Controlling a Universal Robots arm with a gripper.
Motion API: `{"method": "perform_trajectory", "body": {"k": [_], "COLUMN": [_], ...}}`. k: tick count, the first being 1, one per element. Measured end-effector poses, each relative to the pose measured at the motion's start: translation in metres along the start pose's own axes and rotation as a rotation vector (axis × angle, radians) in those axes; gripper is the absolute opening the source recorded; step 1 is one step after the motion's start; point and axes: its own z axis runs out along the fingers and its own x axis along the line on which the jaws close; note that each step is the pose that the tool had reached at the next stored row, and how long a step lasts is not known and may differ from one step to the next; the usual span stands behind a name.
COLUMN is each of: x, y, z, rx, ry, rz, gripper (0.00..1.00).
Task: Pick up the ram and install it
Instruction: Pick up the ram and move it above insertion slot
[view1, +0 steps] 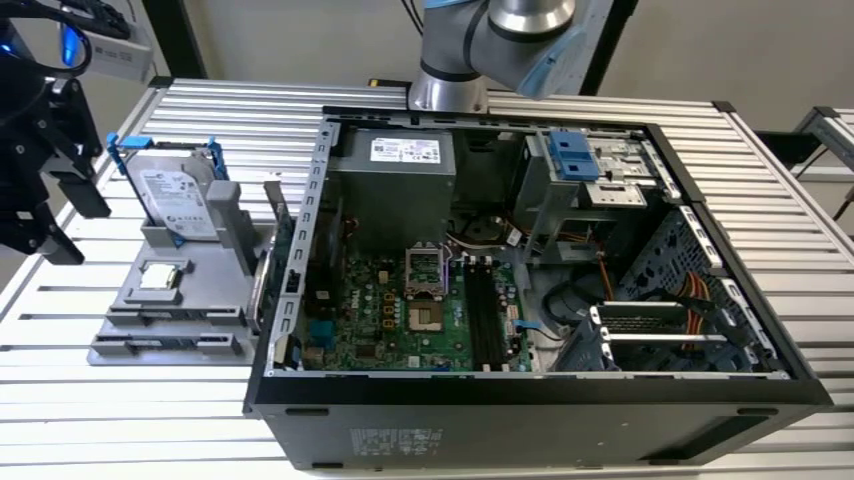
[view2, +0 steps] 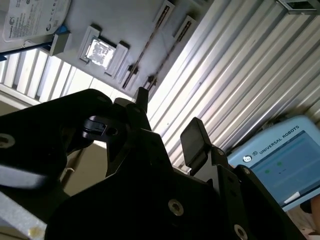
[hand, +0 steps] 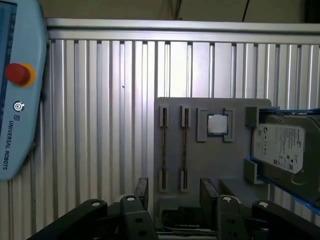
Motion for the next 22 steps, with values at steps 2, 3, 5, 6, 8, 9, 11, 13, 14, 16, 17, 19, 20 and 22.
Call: {"method": "perform_trajectory", "body": {"k": [2, 3, 5, 6, 8, 9, 11, 13, 14, 16, 17, 19, 20, 22], "x": [0.0, 0.0, 0.0001, 0.0001, 0.0001, 0.0001, 0.0001, 0.0001, 0.0002, 0.0002, 0.0002, 0.0002, 0.0003, 0.0005], "y": [0.0, 0.0, 0.0, 0.0, -0.0001, -0.0001, -0.0001, -0.0001, -0.0001, -0.0002, -0.0002, -0.0003, -0.0003, -0.0005], "z": [0.0007, 0.0011, 0.0017, 0.0019, 0.0023, 0.0026, 0.0041, 0.0056, 0.0066, 0.0082, 0.009, 0.0107, 0.0114, 0.0129], "rx": [0.0001, 0.0001, 0.0001, 0.0, 0.0001, 0.0002, 0.0003, 0.0001, 0.0002, 0.0002, 0.0001, 0.0002, 0.0001, 0.0002], "ry": [0.0, -0.0001, -0.0001, 0.0003, 0.0012, 0.0014, 0.0021, 0.0025, 0.0026, 0.0028, 0.0028, 0.0028, 0.0028, 0.0027], "rz": [0.0, 0.0, 0.0, 0.0, 0.0, 0.0, 0.0, 0.0, 0.0, 0.0, 0.0, 0.0, 0.0, 0.0], "gripper": [1.0, 1.0, 1.0, 1.0, 1.0, 1.0, 1.0, 1.0, 1.0, 1.0, 1.0, 1.0, 1.0, 1.0]}}
